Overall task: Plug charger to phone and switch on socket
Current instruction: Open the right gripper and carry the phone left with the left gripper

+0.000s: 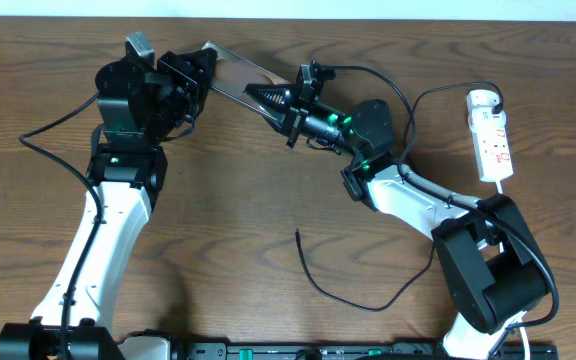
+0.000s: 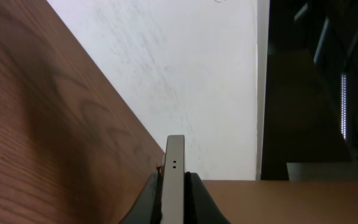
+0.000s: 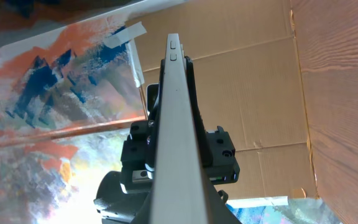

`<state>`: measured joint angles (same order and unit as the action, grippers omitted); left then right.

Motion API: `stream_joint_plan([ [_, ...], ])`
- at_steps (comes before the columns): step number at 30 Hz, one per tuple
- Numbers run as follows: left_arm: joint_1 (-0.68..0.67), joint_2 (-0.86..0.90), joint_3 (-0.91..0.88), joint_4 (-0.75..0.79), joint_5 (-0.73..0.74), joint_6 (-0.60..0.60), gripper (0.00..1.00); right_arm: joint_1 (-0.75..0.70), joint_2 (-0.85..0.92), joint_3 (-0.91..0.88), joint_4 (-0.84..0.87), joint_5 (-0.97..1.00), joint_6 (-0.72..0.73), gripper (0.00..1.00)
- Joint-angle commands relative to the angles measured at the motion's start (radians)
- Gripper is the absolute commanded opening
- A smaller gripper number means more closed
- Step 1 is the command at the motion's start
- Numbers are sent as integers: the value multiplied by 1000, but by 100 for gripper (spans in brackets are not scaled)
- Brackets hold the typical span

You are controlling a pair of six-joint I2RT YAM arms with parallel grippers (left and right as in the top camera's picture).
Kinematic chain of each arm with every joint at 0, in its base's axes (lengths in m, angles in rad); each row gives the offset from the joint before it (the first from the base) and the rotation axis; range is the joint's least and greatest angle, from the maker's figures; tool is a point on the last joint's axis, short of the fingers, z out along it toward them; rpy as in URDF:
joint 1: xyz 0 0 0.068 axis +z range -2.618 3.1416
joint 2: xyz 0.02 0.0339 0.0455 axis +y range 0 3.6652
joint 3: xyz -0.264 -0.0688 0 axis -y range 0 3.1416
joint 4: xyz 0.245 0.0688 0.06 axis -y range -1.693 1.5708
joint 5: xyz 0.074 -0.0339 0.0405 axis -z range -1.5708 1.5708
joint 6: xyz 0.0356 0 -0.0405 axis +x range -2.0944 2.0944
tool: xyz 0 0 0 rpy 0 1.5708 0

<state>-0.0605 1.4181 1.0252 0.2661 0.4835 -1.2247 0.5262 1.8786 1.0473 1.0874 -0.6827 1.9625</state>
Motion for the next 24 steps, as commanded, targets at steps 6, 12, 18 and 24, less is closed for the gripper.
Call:
stream_joint_plan([
  [6,-14,-6,10,21,37,16,8,32,-6,11,-10,-56,-27,2],
  [12,-14,-6,10,21,37,16,7,32,-6,11,-10,-57,-34,14],
  [18,-14,-6,10,29,37,16,8,32,-6,11,-10,-57,-35,52],
  [24,-10,-6,10,28,37,21,7,31,-6,11,-6,-57,-35,91],
])
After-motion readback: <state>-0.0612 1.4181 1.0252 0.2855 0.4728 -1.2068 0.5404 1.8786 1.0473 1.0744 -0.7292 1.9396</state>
